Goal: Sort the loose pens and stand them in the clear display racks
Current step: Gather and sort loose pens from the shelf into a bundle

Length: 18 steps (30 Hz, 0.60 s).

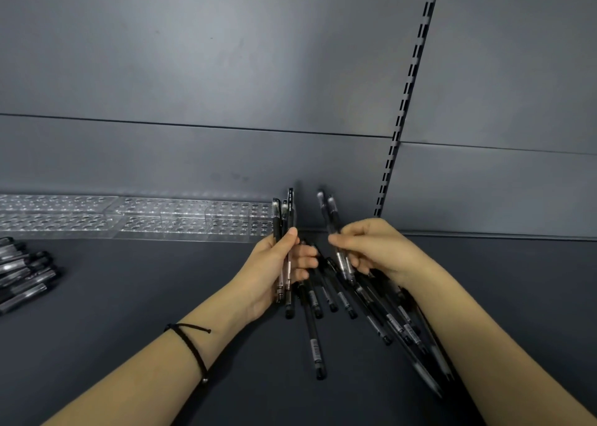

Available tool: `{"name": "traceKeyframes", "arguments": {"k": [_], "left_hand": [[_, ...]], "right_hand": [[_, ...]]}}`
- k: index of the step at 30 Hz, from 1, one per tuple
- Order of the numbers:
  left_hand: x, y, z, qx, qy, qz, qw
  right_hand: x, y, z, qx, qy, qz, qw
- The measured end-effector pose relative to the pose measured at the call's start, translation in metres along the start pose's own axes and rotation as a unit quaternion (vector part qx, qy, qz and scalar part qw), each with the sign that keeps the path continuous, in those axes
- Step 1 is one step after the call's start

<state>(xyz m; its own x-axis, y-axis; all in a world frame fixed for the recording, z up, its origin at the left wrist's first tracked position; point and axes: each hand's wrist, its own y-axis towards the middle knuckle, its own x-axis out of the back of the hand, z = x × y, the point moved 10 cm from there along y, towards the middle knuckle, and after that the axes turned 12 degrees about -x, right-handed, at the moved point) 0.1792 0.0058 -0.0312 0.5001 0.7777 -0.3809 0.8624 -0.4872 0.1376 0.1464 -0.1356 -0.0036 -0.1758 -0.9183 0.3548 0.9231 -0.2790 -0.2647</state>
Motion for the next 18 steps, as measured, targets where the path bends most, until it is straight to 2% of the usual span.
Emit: {"name": "traceKeyframes", "arguments": {"k": [2, 4, 6, 8, 10, 12, 14, 18], "left_hand": [[-0.005, -0.003, 0.001, 0.019, -0.021, 0.010, 1.000], [-0.012, -0.006, 0.001, 0.028, -0.028, 0.036, 0.999], [-0.019, -0.010, -0.001, 0.028, -0.007, 0.072, 0.997], [-0.024, -0.013, 0.000, 0.027, 0.018, 0.096, 0.995], [-0.023, -0.013, 0.001, 0.027, 0.037, 0.090, 0.995], [-0.021, -0.011, 0.003, 0.024, 0.036, 0.085, 0.995], [-0.022, -0.010, 0.006, 0.033, 0.011, 0.090, 0.995], [-0.028, -0.013, 0.008, 0.057, 0.012, 0.120, 0.991]], "right_hand": [[-0.005, -0.003, 0.006, 0.020, 0.120, 0.044, 0.992], [-0.014, -0.008, 0.011, 0.029, 0.178, 0.076, 0.981], [-0.021, -0.011, 0.015, 0.042, 0.163, 0.073, 0.983], [-0.021, -0.015, 0.017, 0.052, 0.091, 0.030, 0.994], [-0.017, -0.016, 0.018, 0.056, 0.022, -0.015, 0.998], [-0.017, -0.016, 0.016, 0.045, 0.010, -0.020, 0.999], [-0.017, -0.017, 0.018, 0.047, 0.038, -0.013, 0.998], [0.003, -0.016, 0.024, 0.090, 0.202, -0.032, 0.975]]}}
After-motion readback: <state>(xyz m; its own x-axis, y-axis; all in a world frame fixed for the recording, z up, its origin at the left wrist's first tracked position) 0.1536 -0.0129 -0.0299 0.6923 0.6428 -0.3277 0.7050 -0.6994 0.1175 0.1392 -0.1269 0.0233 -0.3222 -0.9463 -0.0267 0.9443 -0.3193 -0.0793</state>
